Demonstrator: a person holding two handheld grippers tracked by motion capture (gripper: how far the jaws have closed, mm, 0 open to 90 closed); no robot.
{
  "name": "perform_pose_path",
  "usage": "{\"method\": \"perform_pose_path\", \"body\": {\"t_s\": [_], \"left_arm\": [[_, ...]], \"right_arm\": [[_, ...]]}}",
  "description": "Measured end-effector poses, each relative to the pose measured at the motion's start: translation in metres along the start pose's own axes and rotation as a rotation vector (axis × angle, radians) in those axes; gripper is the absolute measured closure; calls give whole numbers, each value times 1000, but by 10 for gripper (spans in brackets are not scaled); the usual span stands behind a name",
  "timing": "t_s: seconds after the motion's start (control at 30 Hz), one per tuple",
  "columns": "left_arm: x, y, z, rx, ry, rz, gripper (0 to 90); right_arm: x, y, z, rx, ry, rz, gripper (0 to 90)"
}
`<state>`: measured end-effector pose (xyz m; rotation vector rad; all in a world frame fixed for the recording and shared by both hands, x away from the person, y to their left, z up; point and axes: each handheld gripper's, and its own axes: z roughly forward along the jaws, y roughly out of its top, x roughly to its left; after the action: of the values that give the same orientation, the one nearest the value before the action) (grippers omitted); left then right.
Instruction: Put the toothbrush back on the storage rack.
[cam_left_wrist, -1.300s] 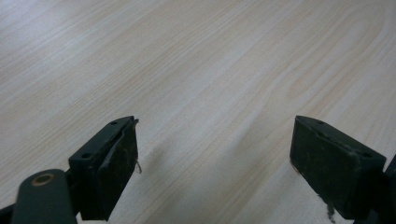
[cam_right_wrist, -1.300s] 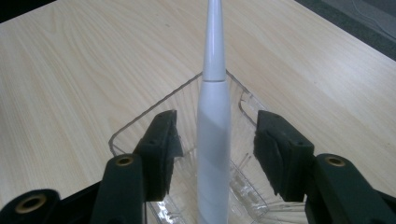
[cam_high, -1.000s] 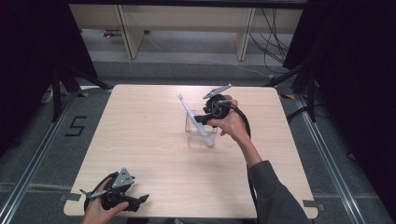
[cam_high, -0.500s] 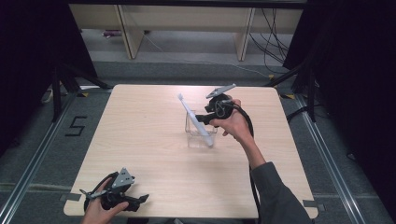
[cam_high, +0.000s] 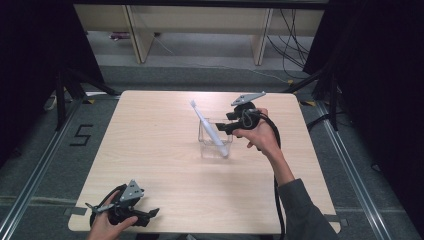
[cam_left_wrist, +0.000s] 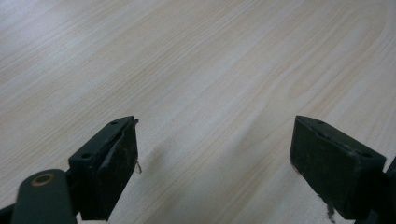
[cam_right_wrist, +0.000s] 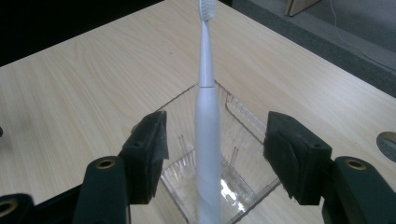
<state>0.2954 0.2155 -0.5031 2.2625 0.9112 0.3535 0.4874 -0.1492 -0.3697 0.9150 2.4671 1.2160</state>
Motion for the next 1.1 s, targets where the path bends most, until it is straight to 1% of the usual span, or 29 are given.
{"method": "perform_pose_path", "body": {"t_s": [0.03,0.07,0.1,0.13,0.17,0.2,0.27,0.3,0.33,0.37,0.4,0.43,0.47,0.5,0.57,0.6,0.63,0.7,0.73,0.77,0.8,0.87,0.9,0.93,0.97,1.0,1.03,1.07,1.1], "left_arm": [[0,0,0,-1,-1,-1,149],[-1,0,1,-8,0,-14,149],[-1,0,1,-11,0,-15,149],[-1,0,1,-12,0,-17,149],[-1,0,1,-11,-2,-11,149],[-1,0,1,-11,-1,-11,149],[-1,0,1,-11,0,-15,149],[-1,0,1,-11,0,-17,149],[-1,0,0,-6,1,-10,149],[0,0,0,3,-1,5,149],[0,0,0,2,0,4,149],[0,0,0,3,0,5,149],[0,0,0,3,0,3,149],[0,0,0,2,-1,4,149],[-1,0,1,-11,0,-19,149],[-1,0,1,-5,1,-12,149],[-1,0,1,-7,0,-15,149],[-1,0,1,-3,0,-11,149],[-1,0,1,-11,0,-19,149],[-1,0,1,-12,-1,-18,149],[-1,0,1,-11,0,-16,149],[-1,0,1,-10,-1,-15,149],[-1,0,1,-11,-1,-16,149],[-1,0,1,-11,0,-16,149],[-1,0,1,-12,0,-16,149],[-1,0,1,-11,-1,-18,149],[-1,0,1,-9,-1,-15,149],[-1,0,1,-10,-1,-15,149],[-1,0,1,-11,0,-16,149]], "right_arm": [[0,-1,-1,-9,-7,-1,401],[-1,-2,-3,-10,-3,1,401],[-2,-2,-4,-10,-13,-17,401],[-1,-3,-6,-3,-10,7,401],[-2,-4,-7,-11,-7,9,400],[-4,-4,-8,-20,-19,-21,399],[-2,-6,-11,-9,-14,12,396],[-3,-7,-12,-17,-18,-5,396],[-3,-7,-12,-23,-9,-1,395],[-4,-8,-13,-26,-14,-21,393],[-2,-9,-15,-20,-12,0,390],[-3,-9,-16,-27,-21,-21,388],[-3,-10,-16,-29,-13,-23,387],[-3,-11,-18,-28,-22,-20,385],[-1,-12,-20,-34,-13,-8,384],[-2,-13,-21,-36,-21,-15,382],[-2,-14,-22,-31,-19,-11,381],[-2,-16,-22,-42,-17,-13,380],[-2,-17,-23,-41,-9,1,378],[-1,-18,-24,-31,-20,-1,378],[-1,-19,-25,-34,-20,0,377],[-2,-20,-27,-35,-31,-17,374],[-2,-21,-27,-48,-34,-24,374],[0,-23,-27,-46,-22,-1,374],[0,-23,-28,-42,-16,-7,373],[1,-24,-29,-39,-20,3,372],[-1,-25,-29,-48,-25,-25,372],[2,-26,-29,-47,-20,6,372],[1,-27,-29,-51,-13,-12,371]]}}
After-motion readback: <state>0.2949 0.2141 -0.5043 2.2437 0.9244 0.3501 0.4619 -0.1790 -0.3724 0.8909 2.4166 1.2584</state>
